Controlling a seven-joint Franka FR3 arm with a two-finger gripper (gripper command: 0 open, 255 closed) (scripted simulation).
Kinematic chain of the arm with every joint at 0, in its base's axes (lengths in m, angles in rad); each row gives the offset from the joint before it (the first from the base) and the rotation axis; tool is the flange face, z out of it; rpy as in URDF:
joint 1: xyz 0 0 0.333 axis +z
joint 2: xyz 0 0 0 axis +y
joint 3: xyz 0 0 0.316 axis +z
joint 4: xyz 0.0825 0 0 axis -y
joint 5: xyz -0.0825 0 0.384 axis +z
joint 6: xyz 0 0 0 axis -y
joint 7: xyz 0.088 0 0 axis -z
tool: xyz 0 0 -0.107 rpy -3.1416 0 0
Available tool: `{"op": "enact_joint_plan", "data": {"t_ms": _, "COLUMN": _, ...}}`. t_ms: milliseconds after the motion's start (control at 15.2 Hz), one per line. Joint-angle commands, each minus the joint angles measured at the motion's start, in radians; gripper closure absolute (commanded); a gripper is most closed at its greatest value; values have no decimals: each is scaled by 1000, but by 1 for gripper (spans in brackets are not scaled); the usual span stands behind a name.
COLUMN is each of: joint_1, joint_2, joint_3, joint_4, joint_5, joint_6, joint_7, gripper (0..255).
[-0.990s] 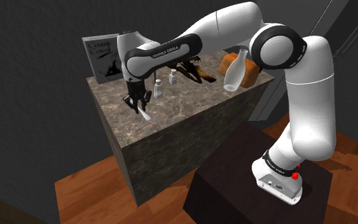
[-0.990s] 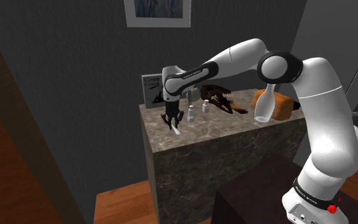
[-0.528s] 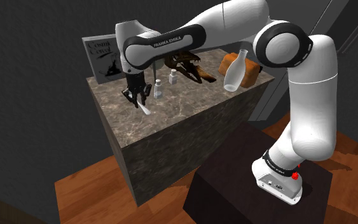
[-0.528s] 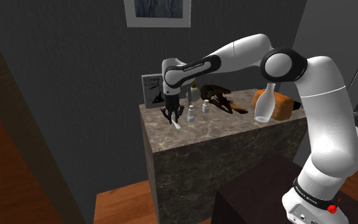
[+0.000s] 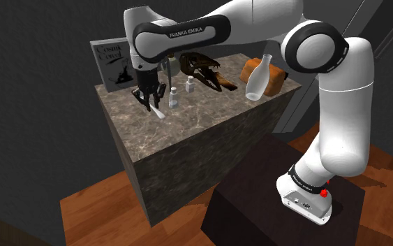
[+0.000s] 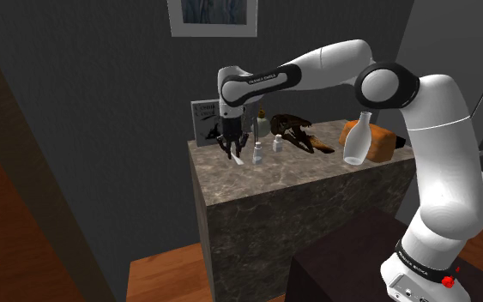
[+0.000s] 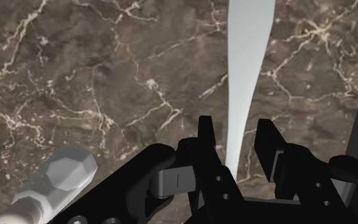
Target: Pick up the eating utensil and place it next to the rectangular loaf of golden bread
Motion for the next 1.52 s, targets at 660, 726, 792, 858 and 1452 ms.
{"op": "enact_joint_plan", "data": {"t_ms": 660, "joint_1": 9, "joint_2": -10, "joint_3": 4, "joint_4": 148, "joint_5": 4, "joint_6": -157, "joint_7": 3, "gripper": 255}}
{"op": "enact_joint_plan", "data": {"t_ms": 726, "joint_1": 10, "joint_2": -9, "joint_3": 4, "joint_4": 163, "joint_5": 4, "joint_6": -171, "joint_7": 4, "gripper": 255}}
{"op": "enact_joint_plan", "data": {"t_ms": 792, "joint_1": 11, "joint_2": -8, "joint_3": 5, "joint_4": 178, "joint_5": 3, "joint_6": -185, "joint_7": 4, "gripper": 255}}
{"op": "enact_joint_plan", "data": {"t_ms": 858, "joint_1": 13, "joint_2": -7, "joint_3": 5, "joint_4": 194, "joint_5": 3, "joint_6": -199, "joint_7": 5, "gripper": 255}}
{"op": "enact_joint_plan", "data": {"t_ms": 1452, "joint_1": 33, "joint_2": 26, "joint_3": 5, "joint_4": 367, "joint_5": -5, "joint_6": -338, "joint_7": 12, "gripper": 255}}
